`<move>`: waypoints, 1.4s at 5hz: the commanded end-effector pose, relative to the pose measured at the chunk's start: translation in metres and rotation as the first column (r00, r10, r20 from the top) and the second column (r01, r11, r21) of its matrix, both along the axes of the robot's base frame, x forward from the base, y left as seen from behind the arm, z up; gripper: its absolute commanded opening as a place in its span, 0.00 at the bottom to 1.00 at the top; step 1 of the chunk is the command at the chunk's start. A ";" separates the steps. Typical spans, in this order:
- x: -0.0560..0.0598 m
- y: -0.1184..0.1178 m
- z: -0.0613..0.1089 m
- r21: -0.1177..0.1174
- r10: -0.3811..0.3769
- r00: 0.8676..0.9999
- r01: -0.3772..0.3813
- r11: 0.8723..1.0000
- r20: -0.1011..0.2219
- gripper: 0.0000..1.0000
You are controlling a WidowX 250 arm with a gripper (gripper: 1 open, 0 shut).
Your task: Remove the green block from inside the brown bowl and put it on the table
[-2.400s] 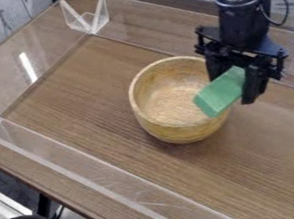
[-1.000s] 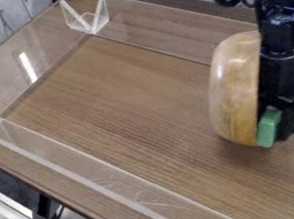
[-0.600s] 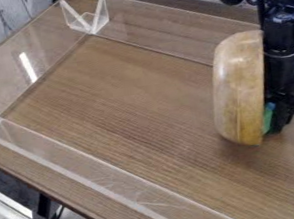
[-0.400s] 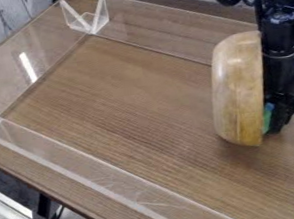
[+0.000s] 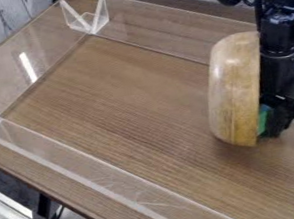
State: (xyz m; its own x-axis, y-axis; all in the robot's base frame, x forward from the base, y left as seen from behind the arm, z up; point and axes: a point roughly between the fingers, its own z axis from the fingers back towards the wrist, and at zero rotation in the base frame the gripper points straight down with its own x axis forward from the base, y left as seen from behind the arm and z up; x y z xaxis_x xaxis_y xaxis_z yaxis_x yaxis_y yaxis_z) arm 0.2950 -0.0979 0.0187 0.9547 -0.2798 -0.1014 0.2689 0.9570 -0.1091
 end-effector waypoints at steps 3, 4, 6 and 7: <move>-0.012 0.060 0.019 -0.049 0.075 0.995 -0.079 0.996 -0.070 0.00; -0.010 0.103 0.012 -0.046 0.110 0.992 -0.113 0.993 -0.057 0.00; 0.000 0.059 0.006 -0.049 -0.001 0.999 -0.001 0.999 -0.045 0.00; 0.001 0.042 0.003 -0.052 -0.010 0.999 0.008 0.999 -0.041 0.00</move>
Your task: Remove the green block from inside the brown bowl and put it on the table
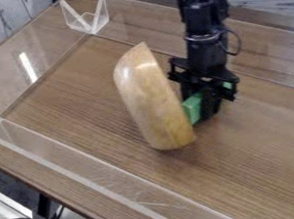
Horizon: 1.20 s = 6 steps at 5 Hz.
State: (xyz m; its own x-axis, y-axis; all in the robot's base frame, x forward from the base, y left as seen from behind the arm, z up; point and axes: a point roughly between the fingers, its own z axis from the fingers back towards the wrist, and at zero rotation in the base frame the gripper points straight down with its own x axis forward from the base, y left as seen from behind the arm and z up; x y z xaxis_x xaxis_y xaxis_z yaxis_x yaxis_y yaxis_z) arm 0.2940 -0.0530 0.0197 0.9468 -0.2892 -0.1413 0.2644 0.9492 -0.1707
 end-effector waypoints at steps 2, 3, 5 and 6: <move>0.020 -0.022 0.025 -0.025 -0.102 0.992 0.104 0.994 0.069 0.00; 0.024 -0.021 0.040 -0.028 -0.123 0.988 0.126 0.992 0.094 0.00; 0.023 -0.015 0.047 -0.075 -0.175 0.982 0.180 0.981 0.076 0.00; 0.030 -0.011 0.043 -0.077 -0.167 0.985 0.170 0.982 0.045 0.00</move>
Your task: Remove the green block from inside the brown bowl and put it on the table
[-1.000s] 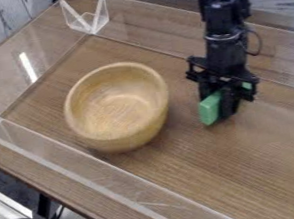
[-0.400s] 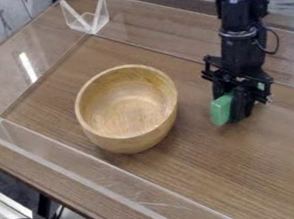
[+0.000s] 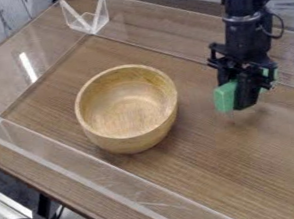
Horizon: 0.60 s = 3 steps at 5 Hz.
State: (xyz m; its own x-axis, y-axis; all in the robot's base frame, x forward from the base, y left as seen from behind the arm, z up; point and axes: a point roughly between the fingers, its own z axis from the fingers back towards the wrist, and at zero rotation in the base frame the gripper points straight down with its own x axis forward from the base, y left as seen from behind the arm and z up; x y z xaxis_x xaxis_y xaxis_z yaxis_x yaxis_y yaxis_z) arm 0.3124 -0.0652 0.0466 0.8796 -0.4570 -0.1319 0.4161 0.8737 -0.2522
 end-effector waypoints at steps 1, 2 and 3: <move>0.016 0.002 0.003 -0.006 0.005 1.000 -0.005 1.000 0.007 0.00; 0.016 0.008 0.045 -0.023 -0.027 0.998 0.029 0.999 0.050 0.00; 0.015 0.030 0.087 -0.029 -0.020 0.997 0.022 0.999 0.074 0.00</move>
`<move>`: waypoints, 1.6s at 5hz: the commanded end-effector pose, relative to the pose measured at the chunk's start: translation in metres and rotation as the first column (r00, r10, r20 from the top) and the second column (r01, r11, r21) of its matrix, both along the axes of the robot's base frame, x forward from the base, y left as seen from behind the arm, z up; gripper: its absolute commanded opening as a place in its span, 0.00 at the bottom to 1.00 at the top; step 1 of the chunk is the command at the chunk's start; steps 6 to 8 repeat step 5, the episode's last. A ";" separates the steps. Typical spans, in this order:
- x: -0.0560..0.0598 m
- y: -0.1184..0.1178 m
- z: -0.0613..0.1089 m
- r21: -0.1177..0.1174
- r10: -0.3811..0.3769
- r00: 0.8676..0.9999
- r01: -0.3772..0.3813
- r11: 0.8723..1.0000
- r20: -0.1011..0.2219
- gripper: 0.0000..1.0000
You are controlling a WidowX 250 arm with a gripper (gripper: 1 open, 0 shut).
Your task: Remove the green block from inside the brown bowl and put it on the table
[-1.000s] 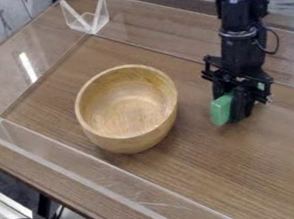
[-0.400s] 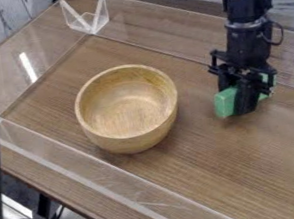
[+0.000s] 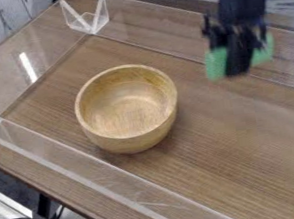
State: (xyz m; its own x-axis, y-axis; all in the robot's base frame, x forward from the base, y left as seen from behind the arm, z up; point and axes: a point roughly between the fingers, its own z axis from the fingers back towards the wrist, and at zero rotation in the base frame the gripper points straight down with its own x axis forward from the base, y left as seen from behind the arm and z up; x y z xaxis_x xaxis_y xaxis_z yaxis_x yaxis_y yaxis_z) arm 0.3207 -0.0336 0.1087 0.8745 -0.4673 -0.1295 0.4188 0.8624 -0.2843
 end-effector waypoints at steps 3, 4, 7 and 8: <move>-0.001 -0.005 0.002 0.052 0.063 0.992 -0.069 0.996 0.111 0.00; -0.023 -0.007 0.010 0.052 0.097 0.988 -0.104 0.993 0.122 0.00; -0.023 -0.016 0.005 0.076 0.115 0.987 -0.124 0.989 0.111 0.00; -0.023 -0.016 0.005 0.076 0.115 0.987 -0.124 0.989 0.111 0.00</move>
